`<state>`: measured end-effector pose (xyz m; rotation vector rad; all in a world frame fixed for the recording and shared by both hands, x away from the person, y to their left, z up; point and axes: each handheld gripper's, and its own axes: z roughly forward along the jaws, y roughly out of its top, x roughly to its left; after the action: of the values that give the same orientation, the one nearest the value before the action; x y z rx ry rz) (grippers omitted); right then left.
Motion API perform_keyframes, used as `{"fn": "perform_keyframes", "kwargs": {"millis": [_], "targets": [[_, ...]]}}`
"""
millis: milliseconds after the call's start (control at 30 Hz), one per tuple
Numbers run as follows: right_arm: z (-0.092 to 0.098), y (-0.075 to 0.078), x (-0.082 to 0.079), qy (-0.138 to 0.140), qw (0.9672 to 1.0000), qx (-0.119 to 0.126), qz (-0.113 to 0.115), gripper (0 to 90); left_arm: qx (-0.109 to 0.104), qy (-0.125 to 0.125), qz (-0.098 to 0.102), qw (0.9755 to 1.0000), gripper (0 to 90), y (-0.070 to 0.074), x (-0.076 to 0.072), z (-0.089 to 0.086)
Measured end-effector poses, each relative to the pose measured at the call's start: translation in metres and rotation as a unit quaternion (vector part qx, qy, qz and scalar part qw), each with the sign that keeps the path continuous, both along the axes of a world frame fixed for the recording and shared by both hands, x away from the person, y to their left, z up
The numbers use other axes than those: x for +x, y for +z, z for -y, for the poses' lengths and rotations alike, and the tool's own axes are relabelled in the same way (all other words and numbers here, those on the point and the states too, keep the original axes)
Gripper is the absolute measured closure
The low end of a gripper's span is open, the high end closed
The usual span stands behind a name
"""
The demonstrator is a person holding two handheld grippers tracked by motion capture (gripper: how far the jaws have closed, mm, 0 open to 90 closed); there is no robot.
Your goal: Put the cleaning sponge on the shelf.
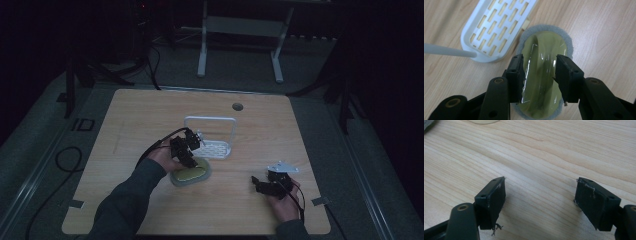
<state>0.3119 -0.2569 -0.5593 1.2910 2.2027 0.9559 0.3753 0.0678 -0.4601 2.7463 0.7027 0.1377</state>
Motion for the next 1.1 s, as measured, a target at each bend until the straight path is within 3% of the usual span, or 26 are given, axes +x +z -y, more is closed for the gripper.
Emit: {"fn": "perform_keyframes", "kwargs": {"millis": [533,700,967,1100], "targets": [[0.000,0.000,0.000,0.000,1.0000,0.000,0.000,24.3,0.055,-0.030,-0.019,0.9979,56.4,-0.008,0.004,0.012],[0.000,0.000,0.000,0.000,1.0000,0.000,0.000,24.3,0.060,-0.034,-0.023,0.9973,56.9,-0.008,0.006,0.013],[0.000,0.000,0.000,0.000,1.0000,0.000,0.000,24.3,0.092,-0.047,-0.048,0.9935,57.2,-0.012,0.010,0.015],[0.000,0.000,0.000,0.000,1.0000,0.000,0.000,24.3,0.097,-0.049,-0.057,0.9924,59.1,-0.015,0.011,0.016]]}}
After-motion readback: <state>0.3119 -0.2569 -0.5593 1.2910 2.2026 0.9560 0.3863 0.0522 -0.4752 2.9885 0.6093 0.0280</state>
